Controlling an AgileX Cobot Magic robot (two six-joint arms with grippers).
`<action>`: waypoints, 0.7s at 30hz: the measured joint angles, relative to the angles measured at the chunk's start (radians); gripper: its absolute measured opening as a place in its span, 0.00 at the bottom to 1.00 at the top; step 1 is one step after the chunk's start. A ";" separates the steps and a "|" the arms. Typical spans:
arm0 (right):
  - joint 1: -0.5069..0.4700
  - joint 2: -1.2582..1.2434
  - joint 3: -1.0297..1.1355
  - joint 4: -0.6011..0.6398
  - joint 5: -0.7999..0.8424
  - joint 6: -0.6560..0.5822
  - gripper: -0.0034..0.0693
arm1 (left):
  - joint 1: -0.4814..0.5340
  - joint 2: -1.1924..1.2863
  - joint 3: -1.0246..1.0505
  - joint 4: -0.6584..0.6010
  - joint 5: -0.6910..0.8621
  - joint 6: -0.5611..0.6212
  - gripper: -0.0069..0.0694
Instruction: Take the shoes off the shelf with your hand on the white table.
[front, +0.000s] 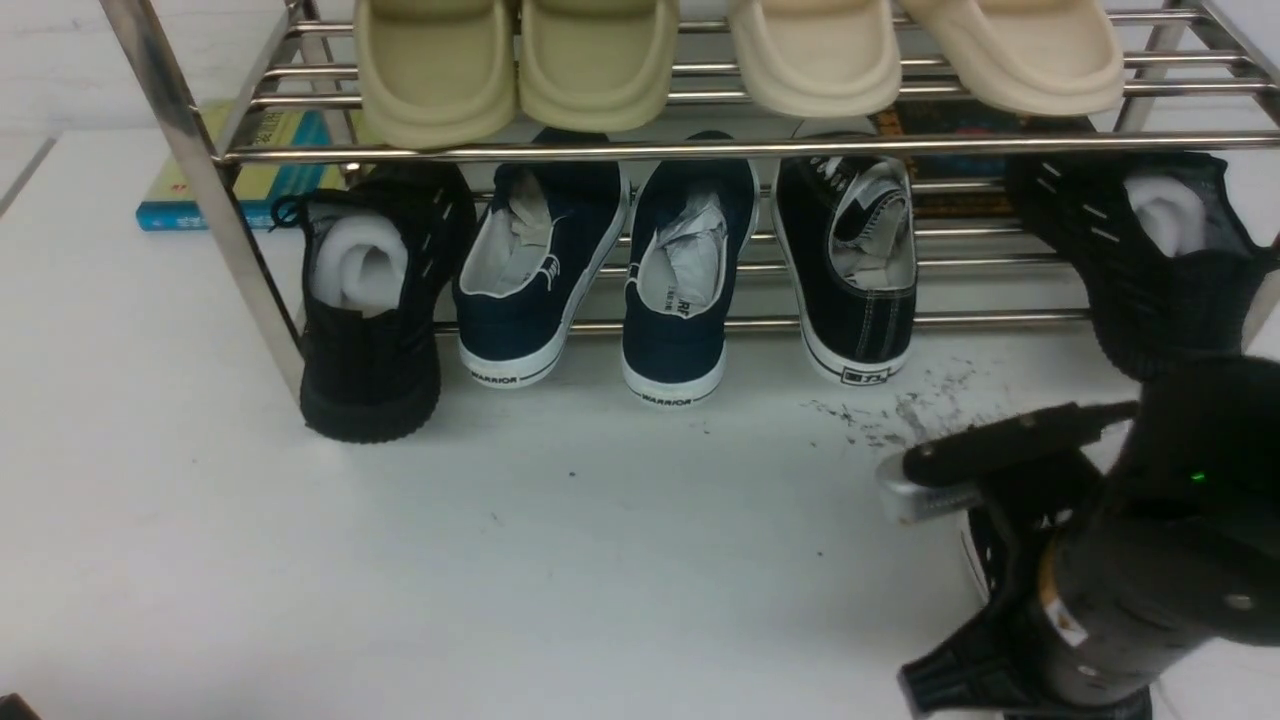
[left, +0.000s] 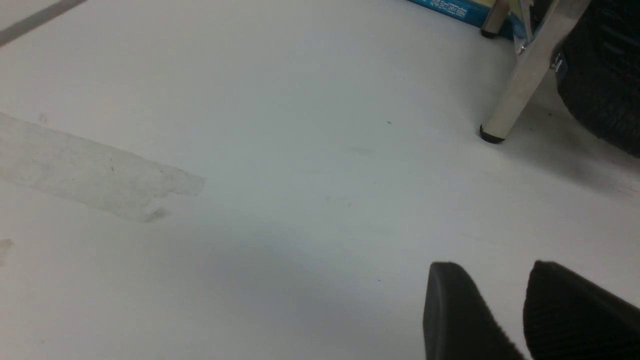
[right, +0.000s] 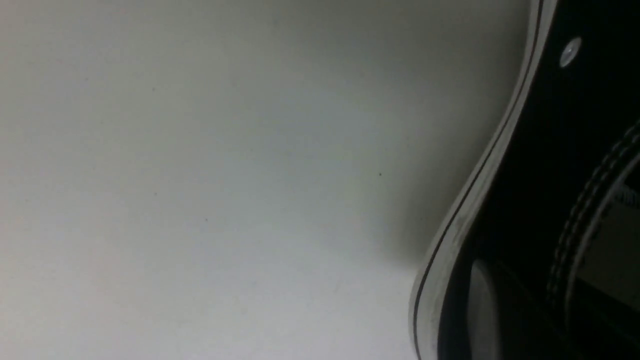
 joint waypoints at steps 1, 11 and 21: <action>0.000 0.012 0.000 -0.001 -0.001 0.001 0.19 | 0.000 0.000 0.000 0.006 0.001 0.000 0.41; 0.000 0.028 -0.048 -0.019 0.079 0.001 0.73 | 0.000 0.000 0.001 0.131 0.014 0.000 0.41; 0.000 -0.019 -0.390 -0.029 0.216 -0.172 0.83 | 0.000 0.000 0.001 0.138 0.017 0.000 0.41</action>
